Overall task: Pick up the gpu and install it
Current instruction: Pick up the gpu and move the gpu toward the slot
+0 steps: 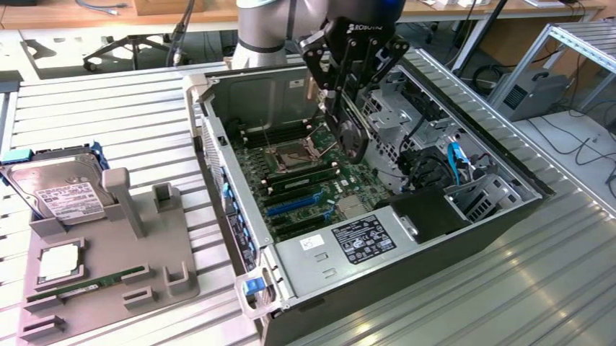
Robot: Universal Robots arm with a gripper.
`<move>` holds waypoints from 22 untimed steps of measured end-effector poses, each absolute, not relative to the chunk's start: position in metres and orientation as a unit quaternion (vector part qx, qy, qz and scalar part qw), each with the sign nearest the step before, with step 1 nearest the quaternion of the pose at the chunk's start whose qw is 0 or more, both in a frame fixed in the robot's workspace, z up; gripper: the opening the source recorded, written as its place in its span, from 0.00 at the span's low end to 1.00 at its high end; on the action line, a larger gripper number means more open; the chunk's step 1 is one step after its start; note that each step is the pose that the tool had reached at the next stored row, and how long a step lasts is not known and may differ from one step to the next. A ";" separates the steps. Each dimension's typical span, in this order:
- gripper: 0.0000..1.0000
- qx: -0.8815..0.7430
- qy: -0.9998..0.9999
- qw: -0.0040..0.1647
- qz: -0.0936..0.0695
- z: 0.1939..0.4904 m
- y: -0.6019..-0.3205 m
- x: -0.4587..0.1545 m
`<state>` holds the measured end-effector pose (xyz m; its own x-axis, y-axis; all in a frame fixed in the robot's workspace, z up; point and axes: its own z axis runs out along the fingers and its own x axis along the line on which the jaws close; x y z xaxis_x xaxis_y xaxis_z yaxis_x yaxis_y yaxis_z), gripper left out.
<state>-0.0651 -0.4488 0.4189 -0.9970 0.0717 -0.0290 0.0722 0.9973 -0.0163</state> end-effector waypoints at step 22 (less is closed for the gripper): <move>0.27 0.036 0.999 0.014 -0.013 0.419 -0.448 -0.038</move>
<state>-0.0381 -0.4479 0.4188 -0.9970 0.0715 -0.0285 0.0722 0.9971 -0.0244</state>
